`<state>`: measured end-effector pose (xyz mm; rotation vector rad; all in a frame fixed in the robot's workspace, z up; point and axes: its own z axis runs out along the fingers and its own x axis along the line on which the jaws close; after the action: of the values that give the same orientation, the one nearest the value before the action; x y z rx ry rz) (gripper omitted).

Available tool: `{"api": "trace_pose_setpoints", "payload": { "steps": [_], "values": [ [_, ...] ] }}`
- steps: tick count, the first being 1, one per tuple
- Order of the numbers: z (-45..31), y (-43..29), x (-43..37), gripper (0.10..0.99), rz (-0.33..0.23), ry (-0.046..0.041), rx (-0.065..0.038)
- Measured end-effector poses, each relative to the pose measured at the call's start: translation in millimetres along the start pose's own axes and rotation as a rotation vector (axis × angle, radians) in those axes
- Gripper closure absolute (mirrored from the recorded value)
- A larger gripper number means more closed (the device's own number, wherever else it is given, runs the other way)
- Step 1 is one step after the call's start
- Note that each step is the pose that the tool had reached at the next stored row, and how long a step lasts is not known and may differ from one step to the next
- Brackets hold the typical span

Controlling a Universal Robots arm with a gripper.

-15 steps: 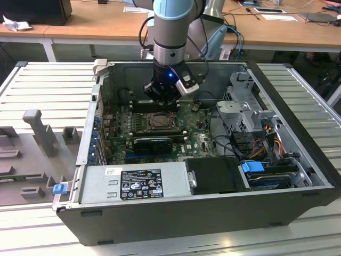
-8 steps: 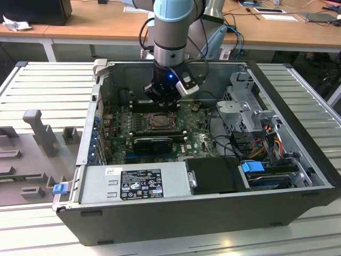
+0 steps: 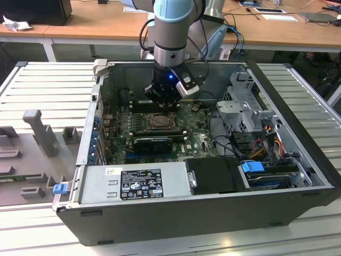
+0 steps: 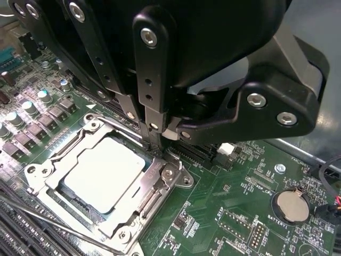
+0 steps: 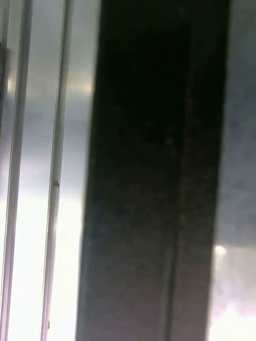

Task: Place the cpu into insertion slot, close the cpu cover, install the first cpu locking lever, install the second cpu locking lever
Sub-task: 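Install the first cpu locking lever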

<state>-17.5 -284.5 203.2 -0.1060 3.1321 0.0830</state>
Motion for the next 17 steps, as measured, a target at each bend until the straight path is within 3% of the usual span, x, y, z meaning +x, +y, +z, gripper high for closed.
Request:
{"api": "trace_pose_setpoints", "payload": {
  "steps": [6,7,8,11,17],
  "values": [
    [1.4,-0.2,0.0,0.980,0.000,0.0005,0.003],
    [1.4,-0.3,-0.1,0.980,0.000,0.0003,0.000],
    [1.7,-0.1,-0.2,0.980,0.000,-0.0007,-0.012],
    [0.8,-0.1,-0.2,0.980,0.000,-0.0009,-0.015],
    [-12.6,0.7,-0.4,0.980,0.000,-0.0008,-0.014]
  ]
}}
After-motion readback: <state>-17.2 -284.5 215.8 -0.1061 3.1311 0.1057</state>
